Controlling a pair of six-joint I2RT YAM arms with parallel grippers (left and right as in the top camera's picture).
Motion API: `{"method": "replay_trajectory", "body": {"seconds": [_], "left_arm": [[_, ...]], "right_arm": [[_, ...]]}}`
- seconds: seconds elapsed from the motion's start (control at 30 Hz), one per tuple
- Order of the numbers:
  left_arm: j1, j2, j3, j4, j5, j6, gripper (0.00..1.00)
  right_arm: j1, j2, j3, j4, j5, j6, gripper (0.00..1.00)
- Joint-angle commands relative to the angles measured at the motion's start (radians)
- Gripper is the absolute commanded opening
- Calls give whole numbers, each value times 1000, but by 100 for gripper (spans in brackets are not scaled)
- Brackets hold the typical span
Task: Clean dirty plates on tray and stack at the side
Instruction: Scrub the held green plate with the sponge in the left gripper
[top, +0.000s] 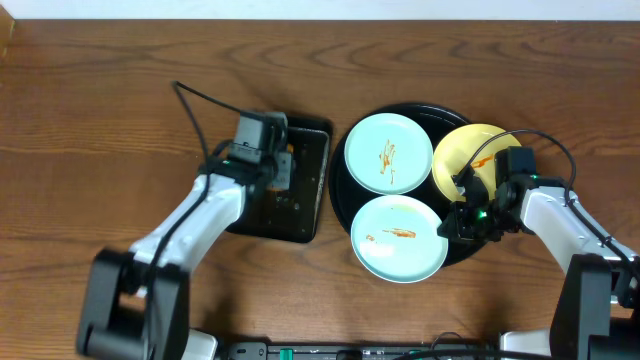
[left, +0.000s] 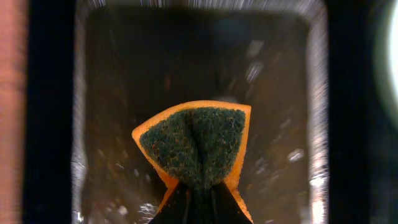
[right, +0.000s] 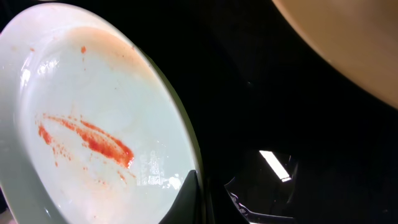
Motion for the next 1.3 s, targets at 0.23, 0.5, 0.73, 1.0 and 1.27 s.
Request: {"method": "replay_trajectory", "body": {"seconds": [0.23, 0.5, 0.73, 1.0, 1.27], "left_arm": [[0, 56, 2, -16, -8, 16, 8], [0, 8, 2, -16, 40, 16, 8], [-31, -153, 6, -9, 272, -6, 8], [-248, -155, 6, 67, 356, -243, 8], [-489, -56, 6, 259, 355, -510, 8]], "right_arm": [[8, 11, 5, 0, -31, -16, 1], [8, 11, 5, 0, -31, -16, 1], [8, 11, 5, 0, -31, -16, 1], [8, 11, 5, 0, -31, -16, 1], [8, 11, 5, 3, -31, -16, 1]]}}
